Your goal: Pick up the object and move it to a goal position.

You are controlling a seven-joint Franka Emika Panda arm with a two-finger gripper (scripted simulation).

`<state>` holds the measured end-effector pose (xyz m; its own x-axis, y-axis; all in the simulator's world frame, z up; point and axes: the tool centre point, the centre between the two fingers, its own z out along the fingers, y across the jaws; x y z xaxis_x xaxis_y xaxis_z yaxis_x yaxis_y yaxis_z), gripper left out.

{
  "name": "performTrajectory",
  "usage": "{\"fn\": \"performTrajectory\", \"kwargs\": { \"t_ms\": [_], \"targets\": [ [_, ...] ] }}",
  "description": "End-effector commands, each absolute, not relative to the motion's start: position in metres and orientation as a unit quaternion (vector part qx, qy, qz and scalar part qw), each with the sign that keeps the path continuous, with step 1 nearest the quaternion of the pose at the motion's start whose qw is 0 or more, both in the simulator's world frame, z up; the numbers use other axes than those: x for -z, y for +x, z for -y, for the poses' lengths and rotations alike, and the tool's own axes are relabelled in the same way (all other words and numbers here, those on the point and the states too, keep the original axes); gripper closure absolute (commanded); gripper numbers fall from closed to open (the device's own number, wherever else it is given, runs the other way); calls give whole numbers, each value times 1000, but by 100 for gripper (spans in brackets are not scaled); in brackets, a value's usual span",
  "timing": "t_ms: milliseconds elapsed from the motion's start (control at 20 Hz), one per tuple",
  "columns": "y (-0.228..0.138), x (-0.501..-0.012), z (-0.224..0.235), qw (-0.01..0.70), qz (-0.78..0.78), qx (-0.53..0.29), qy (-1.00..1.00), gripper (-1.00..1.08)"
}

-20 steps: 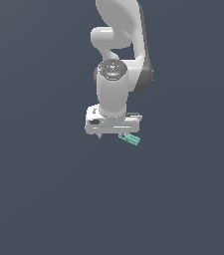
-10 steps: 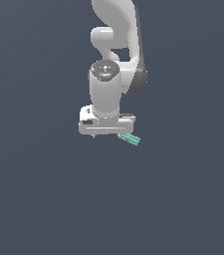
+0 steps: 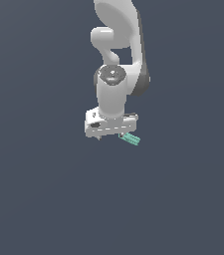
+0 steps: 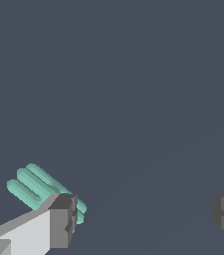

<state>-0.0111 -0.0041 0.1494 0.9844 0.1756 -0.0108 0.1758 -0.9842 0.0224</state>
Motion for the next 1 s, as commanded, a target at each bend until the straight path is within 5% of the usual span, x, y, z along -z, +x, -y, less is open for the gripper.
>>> {"fn": "performTrajectory", "kwargs": {
  "t_ms": [0,950],
  "targets": [
    [-16,-142,-3,12,-120,5,993,-92],
    [-75,-82,-78,4,-431,2,903,-92]
  ]
}}
